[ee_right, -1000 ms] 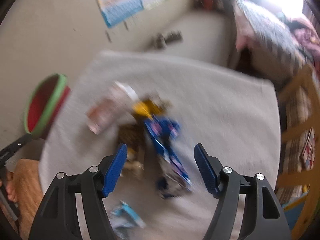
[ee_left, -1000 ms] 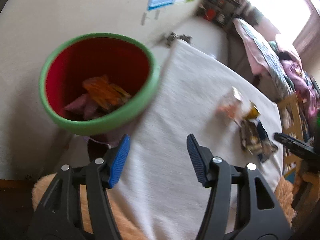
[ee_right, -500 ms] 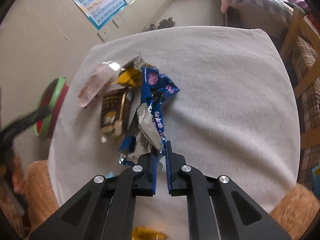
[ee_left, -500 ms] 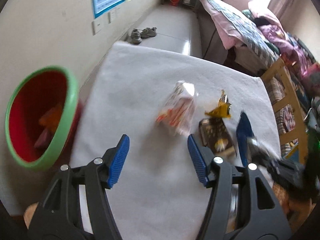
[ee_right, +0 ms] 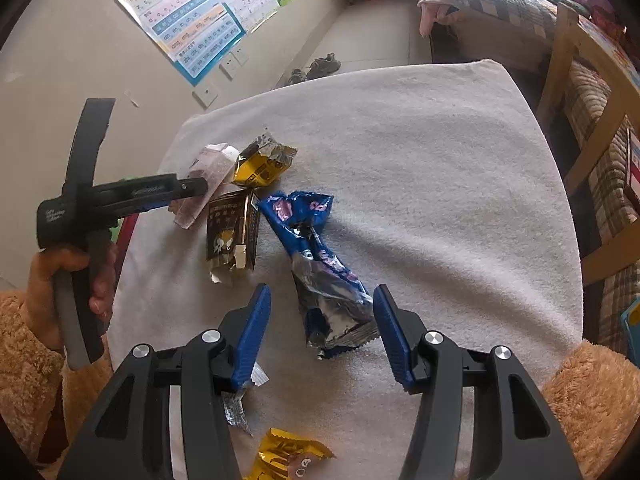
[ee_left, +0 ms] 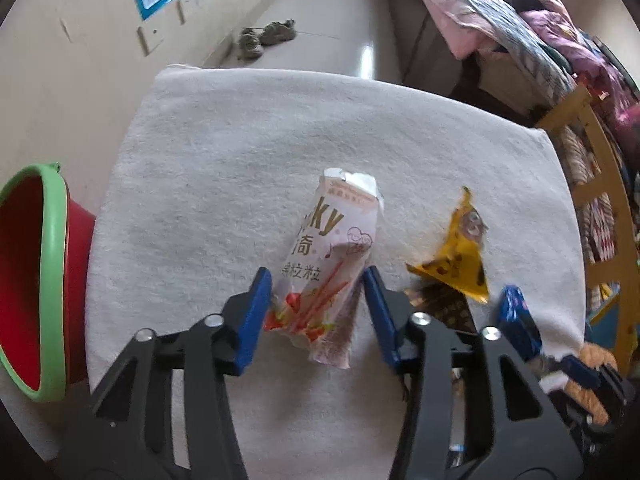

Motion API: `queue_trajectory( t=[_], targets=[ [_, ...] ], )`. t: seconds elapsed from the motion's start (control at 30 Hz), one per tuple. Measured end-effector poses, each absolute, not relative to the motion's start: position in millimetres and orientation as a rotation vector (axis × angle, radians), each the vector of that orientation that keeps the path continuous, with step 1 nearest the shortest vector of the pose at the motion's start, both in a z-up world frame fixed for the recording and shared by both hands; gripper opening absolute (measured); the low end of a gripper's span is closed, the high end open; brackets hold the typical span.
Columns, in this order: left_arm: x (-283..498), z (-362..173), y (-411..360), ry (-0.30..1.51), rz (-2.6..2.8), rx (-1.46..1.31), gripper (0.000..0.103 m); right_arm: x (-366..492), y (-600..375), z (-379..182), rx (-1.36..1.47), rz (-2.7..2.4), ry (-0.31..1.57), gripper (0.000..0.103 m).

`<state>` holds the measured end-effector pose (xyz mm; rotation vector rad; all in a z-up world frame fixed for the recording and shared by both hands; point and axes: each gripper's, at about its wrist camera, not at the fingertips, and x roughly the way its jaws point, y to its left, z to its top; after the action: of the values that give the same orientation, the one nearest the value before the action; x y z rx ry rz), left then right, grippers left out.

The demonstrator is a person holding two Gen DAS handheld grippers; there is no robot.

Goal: Collect trash
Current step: 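Grasp the white Pocky box with the left gripper while the right gripper reaches for the blue wrapper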

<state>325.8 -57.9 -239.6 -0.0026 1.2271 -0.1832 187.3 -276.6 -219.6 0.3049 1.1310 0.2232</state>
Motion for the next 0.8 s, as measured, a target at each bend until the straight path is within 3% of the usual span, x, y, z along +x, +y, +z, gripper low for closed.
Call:
queue_trajectory(
  t=[0.3,0.8],
  targets=[
    [258.0,-230.0,-18.0,1.276,-0.167,-0.112,0.037,189.8,-284.2,-224.2,0.331,0.202,1.128,0.053],
    [250.6,-242.2,-5.3,1.267,-0.122,-0.161,0.053,189.3,-279.1,-219.9,0.309,0.202,1.116,0.053]
  ],
)
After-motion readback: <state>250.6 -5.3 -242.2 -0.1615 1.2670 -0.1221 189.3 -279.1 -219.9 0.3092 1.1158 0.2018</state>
